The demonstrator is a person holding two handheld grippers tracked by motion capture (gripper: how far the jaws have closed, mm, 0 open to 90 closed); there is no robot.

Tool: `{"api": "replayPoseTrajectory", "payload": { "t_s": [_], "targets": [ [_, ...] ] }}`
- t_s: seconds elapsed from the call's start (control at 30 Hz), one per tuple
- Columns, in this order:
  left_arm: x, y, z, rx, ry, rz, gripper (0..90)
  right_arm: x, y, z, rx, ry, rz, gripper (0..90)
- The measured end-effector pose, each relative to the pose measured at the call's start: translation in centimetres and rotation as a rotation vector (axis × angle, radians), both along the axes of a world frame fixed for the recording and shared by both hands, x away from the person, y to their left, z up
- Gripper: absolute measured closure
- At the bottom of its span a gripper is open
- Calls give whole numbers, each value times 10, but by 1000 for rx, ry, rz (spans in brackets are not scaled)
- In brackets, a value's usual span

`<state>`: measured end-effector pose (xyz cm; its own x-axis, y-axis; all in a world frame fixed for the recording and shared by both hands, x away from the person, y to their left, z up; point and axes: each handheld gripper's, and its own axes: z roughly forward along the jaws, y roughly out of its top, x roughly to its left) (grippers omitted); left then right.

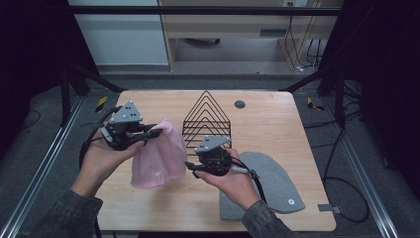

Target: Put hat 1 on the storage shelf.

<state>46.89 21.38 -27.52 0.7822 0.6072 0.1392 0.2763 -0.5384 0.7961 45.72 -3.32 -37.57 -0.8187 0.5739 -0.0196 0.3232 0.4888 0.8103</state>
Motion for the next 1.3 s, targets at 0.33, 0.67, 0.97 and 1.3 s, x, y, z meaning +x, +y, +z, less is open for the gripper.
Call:
{"api": "replayPoseTrajectory", "payload": {
  "t_s": [0.33,0.67,0.97,1.3],
  "targets": [
    [2,-1,2,-16,11,-11,801,13,14,9,23,7,28,516],
    [4,-2,2,-24,20,-17,800,15,14,16,25,7,67,594],
    [6,-1,4,-36,28,-23,800,19,11,19,52,19,104,825],
    [7,-1,7,-42,24,-23,799,20,8,29,50,12,133,880]
  ]
}}
